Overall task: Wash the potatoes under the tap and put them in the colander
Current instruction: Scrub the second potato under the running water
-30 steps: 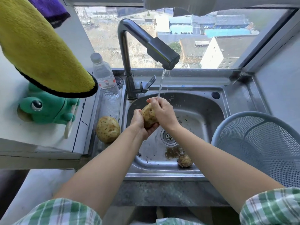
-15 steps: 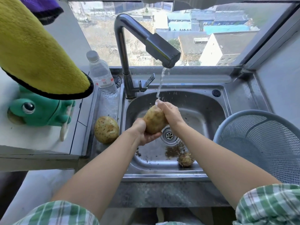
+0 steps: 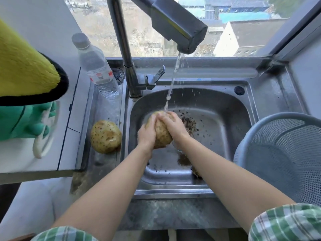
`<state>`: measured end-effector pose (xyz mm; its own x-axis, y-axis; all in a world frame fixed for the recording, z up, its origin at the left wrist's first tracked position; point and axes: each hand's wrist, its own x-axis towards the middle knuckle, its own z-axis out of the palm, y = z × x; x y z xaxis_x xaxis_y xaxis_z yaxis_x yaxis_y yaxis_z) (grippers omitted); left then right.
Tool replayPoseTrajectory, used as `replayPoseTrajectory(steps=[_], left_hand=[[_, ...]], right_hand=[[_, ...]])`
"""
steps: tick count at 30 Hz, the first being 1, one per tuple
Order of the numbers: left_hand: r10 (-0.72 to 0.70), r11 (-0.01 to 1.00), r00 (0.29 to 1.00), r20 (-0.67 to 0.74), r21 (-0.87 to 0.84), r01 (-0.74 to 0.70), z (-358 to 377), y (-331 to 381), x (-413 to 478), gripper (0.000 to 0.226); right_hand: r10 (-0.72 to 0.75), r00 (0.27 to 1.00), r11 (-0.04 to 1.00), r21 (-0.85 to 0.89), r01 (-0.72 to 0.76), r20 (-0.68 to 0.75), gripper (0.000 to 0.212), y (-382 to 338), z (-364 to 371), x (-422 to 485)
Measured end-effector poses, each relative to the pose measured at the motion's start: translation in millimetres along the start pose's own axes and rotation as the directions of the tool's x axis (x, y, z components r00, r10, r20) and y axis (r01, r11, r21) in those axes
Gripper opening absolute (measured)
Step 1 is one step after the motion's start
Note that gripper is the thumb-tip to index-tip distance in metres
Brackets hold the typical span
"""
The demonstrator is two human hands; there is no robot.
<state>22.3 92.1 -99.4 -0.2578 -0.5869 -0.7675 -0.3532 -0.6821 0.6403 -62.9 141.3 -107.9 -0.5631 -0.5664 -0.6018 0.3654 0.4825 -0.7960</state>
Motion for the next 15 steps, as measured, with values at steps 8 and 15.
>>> replayPoseTrajectory(steps=[8,15], left_hand=[[-0.105,0.994,0.992,-0.07,-0.034,0.103,6,-19,11,0.05],[-0.086,0.993,0.994,-0.068,0.075,0.091,6,-27,5,0.042]], right_hand=[[-0.206,0.968,0.886,-0.447,0.123,-0.142,0.044,26,13,1],[0.131,0.99,0.956,-0.257,-0.139,-0.05,0.046,23,-4,23]])
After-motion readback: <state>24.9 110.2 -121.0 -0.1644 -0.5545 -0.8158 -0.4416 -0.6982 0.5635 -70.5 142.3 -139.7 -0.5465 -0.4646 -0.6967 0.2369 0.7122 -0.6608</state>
